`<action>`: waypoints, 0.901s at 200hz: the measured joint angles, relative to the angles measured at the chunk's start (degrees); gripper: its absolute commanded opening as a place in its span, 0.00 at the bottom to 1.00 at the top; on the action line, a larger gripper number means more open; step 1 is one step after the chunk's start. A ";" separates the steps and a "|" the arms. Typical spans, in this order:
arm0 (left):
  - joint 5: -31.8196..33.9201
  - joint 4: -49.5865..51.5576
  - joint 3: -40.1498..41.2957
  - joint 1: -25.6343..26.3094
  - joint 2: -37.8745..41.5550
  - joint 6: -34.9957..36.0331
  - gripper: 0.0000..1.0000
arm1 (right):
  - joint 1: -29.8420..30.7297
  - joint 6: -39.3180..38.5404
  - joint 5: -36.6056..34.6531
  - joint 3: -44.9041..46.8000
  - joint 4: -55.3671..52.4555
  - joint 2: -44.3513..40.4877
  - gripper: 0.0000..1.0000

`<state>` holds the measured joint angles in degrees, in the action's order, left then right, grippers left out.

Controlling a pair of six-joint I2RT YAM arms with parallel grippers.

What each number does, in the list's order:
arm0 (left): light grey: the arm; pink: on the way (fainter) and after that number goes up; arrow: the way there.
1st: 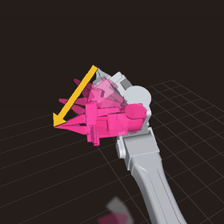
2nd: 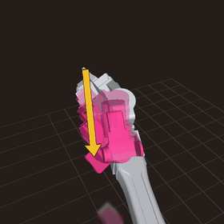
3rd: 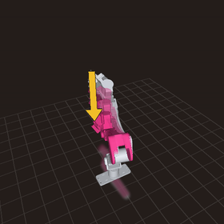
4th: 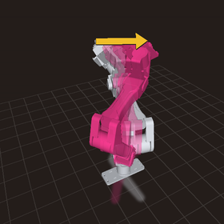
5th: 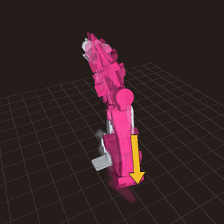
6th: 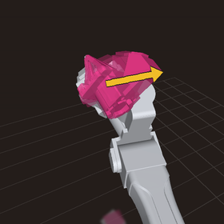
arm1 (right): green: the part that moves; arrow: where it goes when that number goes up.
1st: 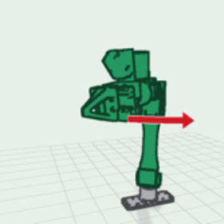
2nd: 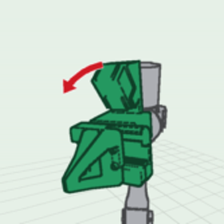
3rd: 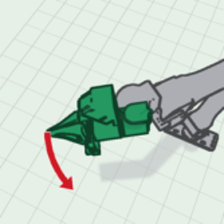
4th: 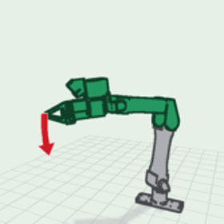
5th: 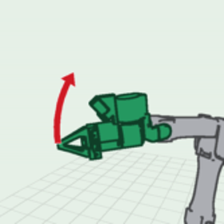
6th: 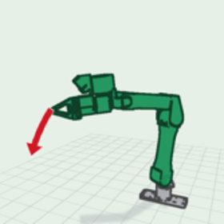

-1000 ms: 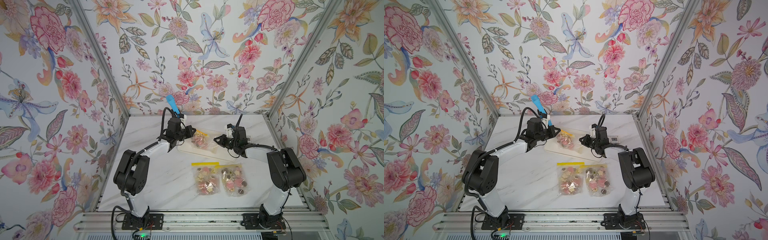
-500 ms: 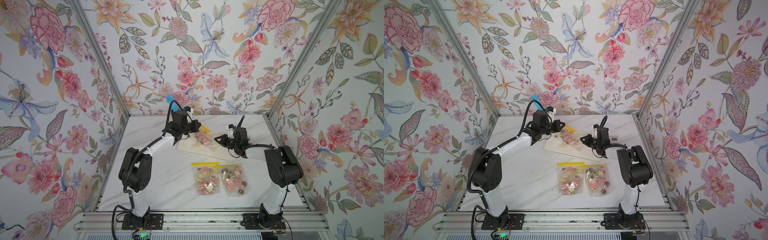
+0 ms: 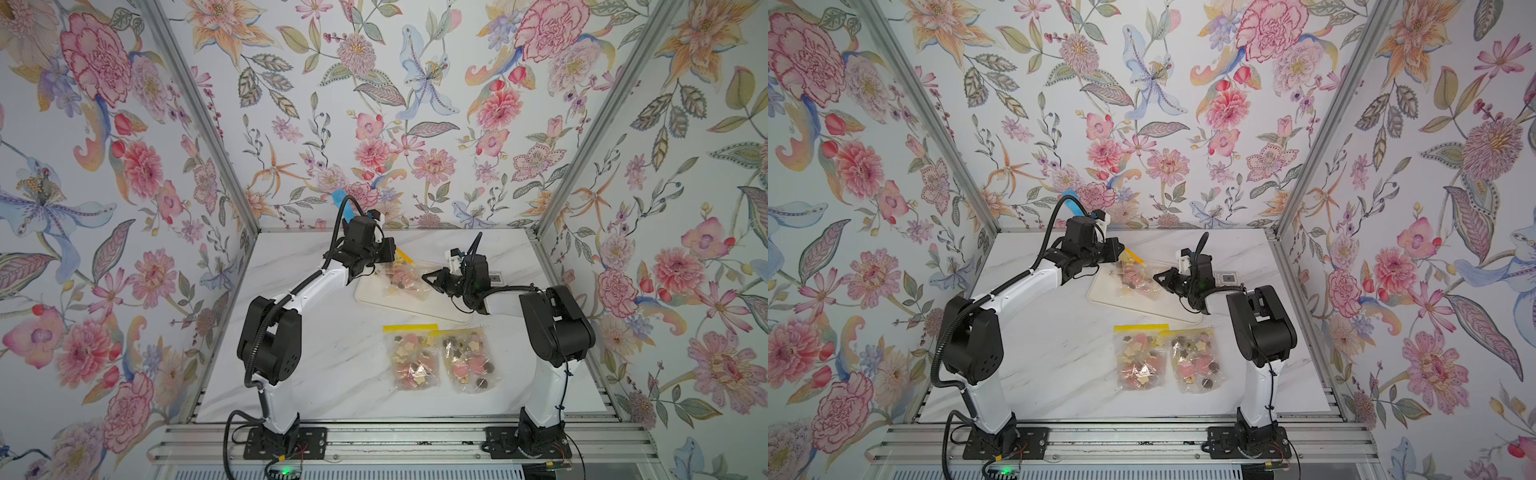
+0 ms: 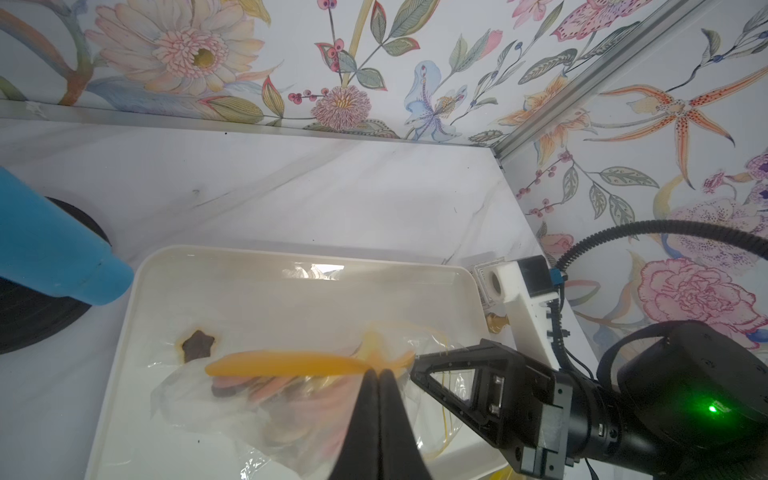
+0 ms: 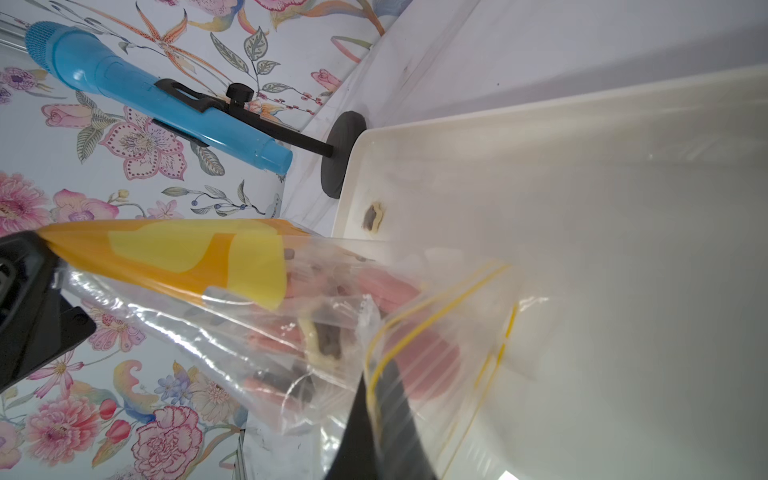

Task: Pour cookies out of the ziploc bag
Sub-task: 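Pour the cookies out of the ziploc bag onto the tray.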

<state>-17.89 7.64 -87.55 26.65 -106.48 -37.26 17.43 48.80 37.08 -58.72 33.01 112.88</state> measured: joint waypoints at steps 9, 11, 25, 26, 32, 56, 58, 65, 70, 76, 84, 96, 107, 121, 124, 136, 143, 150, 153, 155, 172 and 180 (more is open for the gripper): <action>0.35 0.33 0.00 -0.02 0.07 0.17 0.00 | -0.17 0.39 0.46 0.13 0.81 0.11 0.00; 0.42 0.35 0.00 -0.04 0.07 0.24 0.00 | -0.24 0.46 0.52 0.24 1.07 0.11 0.00; 0.68 0.55 0.00 -0.13 0.26 0.46 0.00 | -0.70 0.61 1.14 0.79 2.43 -0.04 0.00; 0.68 0.61 0.00 -0.13 0.31 0.46 0.00 | -0.74 0.61 1.18 0.83 2.49 -0.04 0.00; 0.70 0.81 0.00 -0.13 0.42 0.46 0.00 | -0.98 0.61 1.42 1.16 2.93 -0.17 0.00; 0.50 1.88 -0.70 -0.13 0.52 0.44 0.00 | -1.73 1.18 2.73 2.10 4.33 -1.05 0.00; 0.50 1.92 -0.76 -0.13 0.52 0.44 0.00 | -1.73 1.18 2.86 2.12 4.39 -1.07 0.00; 0.35 2.29 -1.31 -0.13 0.52 0.44 0.00 | -1.77 1.22 3.23 2.14 4.83 -1.20 0.02; 0.28 2.38 -1.68 -0.13 0.52 0.44 0.00 | -1.79 1.22 3.43 2.14 5.18 -1.25 0.03; 0.13 2.40 -2.12 -0.13 0.52 0.44 0.00 | -1.79 1.22 3.72 2.14 5.55 -1.25 0.04; -0.02 2.36 -2.60 -0.11 0.52 0.42 0.00 | -1.77 1.25 4.15 2.14 6.10 -1.25 0.05; -0.13 2.23 -2.71 -0.13 0.70 0.39 0.00 | -1.70 1.25 4.57 2.19 6.80 -1.25 0.05; -0.26 2.19 -2.71 -0.13 0.74 0.37 0.00 | -1.73 1.42 4.76 2.25 7.32 -1.25 0.06; -0.33 2.16 -2.69 -0.13 0.74 0.20 0.00 | -1.75 1.60 5.20 2.58 8.31 -1.25 0.10; -0.33 2.03 -2.62 -0.13 0.74 0.17 0.00 | -1.77 1.62 5.33 2.69 8.44 -1.25 0.11; -0.35 1.31 -2.27 -0.13 0.79 -0.07 0.00 | -1.79 2.03 5.84 3.08 9.03 -1.25 0.20; -0.35 1.01 -1.92 -0.13 0.85 -0.20 0.00 | -1.79 2.14 6.01 3.32 9.38 -1.25 0.21; -0.33 0.76 -1.57 -0.13 0.96 -0.24 0.00 | -1.79 2.10 6.19 3.52 9.60 -1.25 0.22; -0.35 0.68 -1.42 -0.13 1.01 -0.24 0.00 | -1.79 2.05 6.32 3.61 9.77 -1.25 0.23; -0.33 0.57 -1.29 -0.13 1.05 -0.24 0.00 | -1.79 2.08 6.34 3.69 9.86 -1.25 0.23; -0.33 0.15 -0.68 -0.13 1.14 -0.28 0.00 | -1.86 2.05 6.56 4.17 10.19 -1.33 0.24; -0.35 0.09 -0.59 -0.13 1.16 -0.46 0.00 | -1.97 2.05 6.73 4.42 10.21 -1.46 0.25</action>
<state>-18.24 7.73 -88.14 26.52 -105.32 -37.71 15.46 50.85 43.81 -54.30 43.22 111.42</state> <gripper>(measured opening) 0.048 0.239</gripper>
